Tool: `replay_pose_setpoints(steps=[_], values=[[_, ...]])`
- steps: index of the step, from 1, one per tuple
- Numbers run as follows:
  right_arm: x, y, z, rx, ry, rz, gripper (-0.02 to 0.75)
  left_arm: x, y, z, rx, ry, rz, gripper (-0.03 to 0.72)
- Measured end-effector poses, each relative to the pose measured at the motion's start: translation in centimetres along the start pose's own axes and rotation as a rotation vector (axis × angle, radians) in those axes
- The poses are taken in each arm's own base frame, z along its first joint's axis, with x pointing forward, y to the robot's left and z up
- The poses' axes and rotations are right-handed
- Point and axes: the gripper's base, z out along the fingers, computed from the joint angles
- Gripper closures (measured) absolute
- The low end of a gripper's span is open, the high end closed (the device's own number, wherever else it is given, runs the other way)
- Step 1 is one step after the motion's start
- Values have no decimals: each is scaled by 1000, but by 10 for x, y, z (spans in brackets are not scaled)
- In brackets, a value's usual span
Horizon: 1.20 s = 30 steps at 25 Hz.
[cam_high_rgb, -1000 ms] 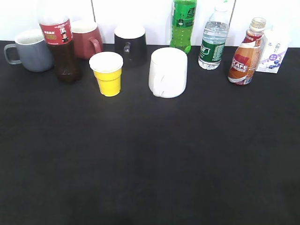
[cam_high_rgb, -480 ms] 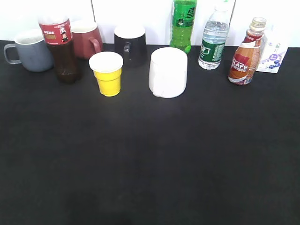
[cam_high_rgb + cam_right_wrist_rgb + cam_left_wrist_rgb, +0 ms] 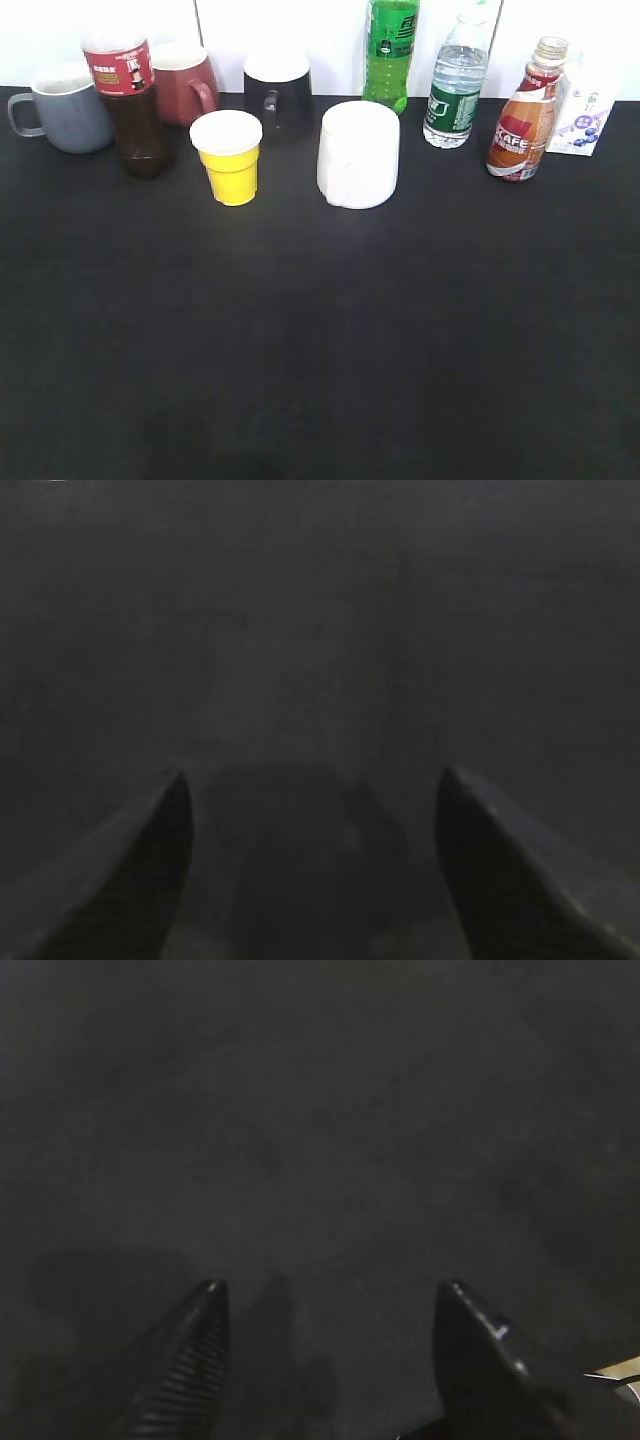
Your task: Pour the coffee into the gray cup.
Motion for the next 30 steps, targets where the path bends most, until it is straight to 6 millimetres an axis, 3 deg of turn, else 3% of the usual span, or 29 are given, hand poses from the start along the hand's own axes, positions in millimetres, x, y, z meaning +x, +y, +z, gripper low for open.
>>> replay_pose_setpoints(steps=[6,13,30], values=[[4,0,-8,0,-59,1,147,1,3,-2,-59,-14,-53,201],[10,0,-16,66,-126,38,148,28,-2,-36,-318,-285,-222,201],[10,0,-16,67,-126,38,148,28,-3,-36,-333,-286,-232,205]])
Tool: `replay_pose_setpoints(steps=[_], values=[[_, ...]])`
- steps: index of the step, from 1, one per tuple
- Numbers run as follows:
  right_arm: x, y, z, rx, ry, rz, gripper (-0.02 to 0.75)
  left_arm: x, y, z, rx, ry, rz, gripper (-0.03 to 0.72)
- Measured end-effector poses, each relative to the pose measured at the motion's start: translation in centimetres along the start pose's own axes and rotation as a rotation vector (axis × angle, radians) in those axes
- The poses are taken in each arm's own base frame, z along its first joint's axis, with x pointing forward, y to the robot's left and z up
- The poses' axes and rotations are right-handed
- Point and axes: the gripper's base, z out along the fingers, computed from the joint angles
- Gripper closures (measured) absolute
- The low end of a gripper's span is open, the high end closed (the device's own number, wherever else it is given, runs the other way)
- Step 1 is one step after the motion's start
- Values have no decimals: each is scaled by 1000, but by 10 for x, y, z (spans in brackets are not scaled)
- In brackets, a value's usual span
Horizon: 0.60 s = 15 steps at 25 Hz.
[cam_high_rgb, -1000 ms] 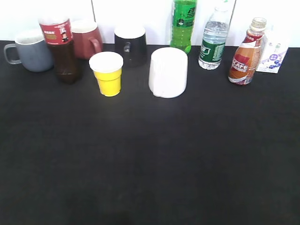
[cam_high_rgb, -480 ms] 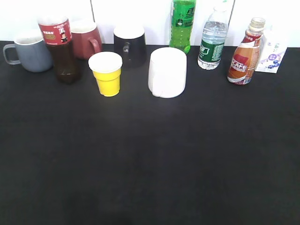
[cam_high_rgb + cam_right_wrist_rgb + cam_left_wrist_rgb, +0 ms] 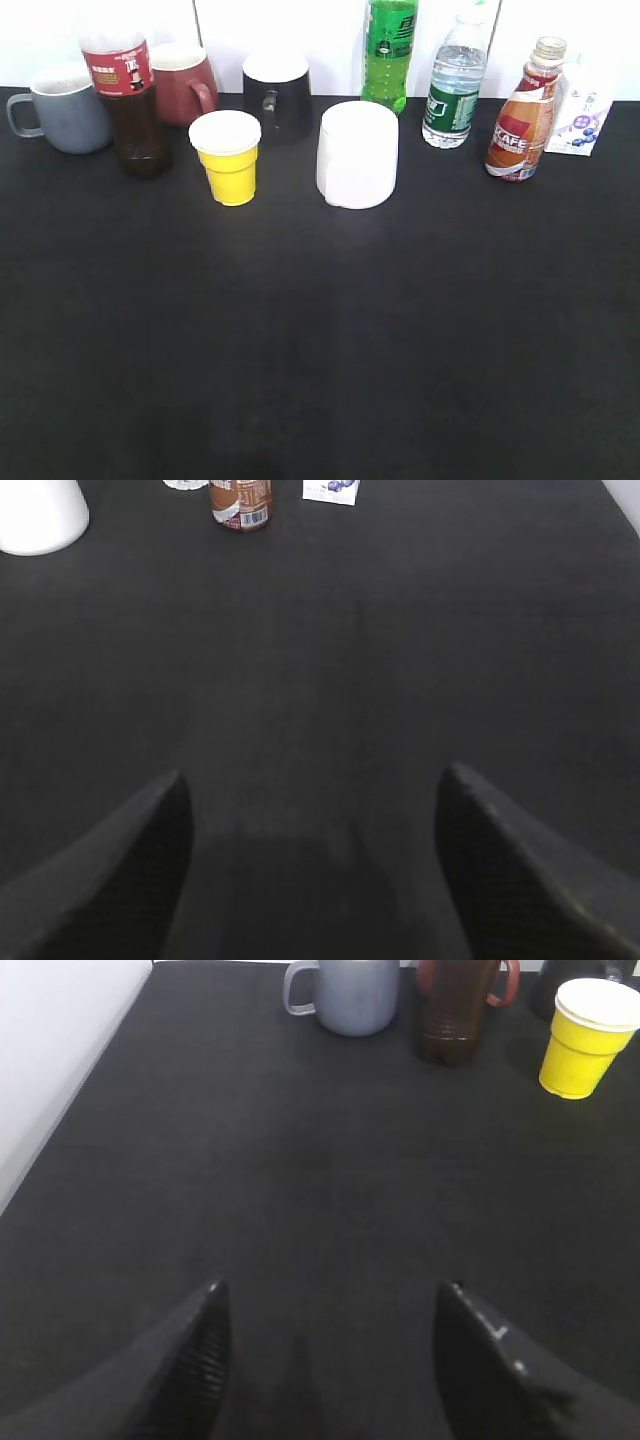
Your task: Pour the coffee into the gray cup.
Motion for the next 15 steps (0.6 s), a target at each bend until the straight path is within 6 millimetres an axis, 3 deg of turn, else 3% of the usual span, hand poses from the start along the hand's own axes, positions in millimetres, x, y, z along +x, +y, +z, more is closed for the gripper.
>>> replay_pose_setpoints(steps=[8,15], values=[[0,0,0,0,0,0,148,0,0,0,1,0,0,326],[0,0,0,0,0,0,148,0,0,0,1,0,0,367]])
